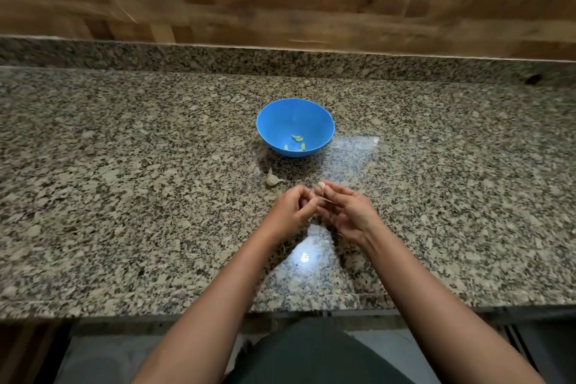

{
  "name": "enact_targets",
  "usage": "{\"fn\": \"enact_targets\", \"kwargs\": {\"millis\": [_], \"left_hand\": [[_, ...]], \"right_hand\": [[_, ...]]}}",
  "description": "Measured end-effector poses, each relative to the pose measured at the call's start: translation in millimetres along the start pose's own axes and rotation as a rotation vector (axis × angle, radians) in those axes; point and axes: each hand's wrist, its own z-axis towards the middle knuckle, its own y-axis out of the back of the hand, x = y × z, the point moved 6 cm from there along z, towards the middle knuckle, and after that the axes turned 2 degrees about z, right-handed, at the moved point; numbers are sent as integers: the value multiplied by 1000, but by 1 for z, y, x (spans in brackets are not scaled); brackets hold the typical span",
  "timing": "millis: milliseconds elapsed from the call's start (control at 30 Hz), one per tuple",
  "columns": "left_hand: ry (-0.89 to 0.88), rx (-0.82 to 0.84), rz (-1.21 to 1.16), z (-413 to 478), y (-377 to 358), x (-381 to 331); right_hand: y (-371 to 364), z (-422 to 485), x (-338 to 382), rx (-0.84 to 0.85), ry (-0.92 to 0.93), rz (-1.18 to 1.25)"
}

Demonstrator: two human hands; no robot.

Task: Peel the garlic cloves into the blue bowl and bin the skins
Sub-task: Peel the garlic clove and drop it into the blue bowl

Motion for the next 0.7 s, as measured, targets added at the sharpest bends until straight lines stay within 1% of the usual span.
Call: {"fn": "enact_targets", "kwargs": {"millis": [100,200,333,467,700], "left_hand": [[43,-11,-25,-3,1,1],[125,-89,-156,0,4,6],[205,-182,-297,4,8,4],[242,-203,-444,6,6,9],[240,-221,-535,5,6,4]], "right_hand": [[2,1,2,6,15,-46],[2,1,2,32,65,-161],[1,-2,1,53,149,-230],[-1,-3,0,91,186,-281],[-7,-4,8,88,239,-438]]}}
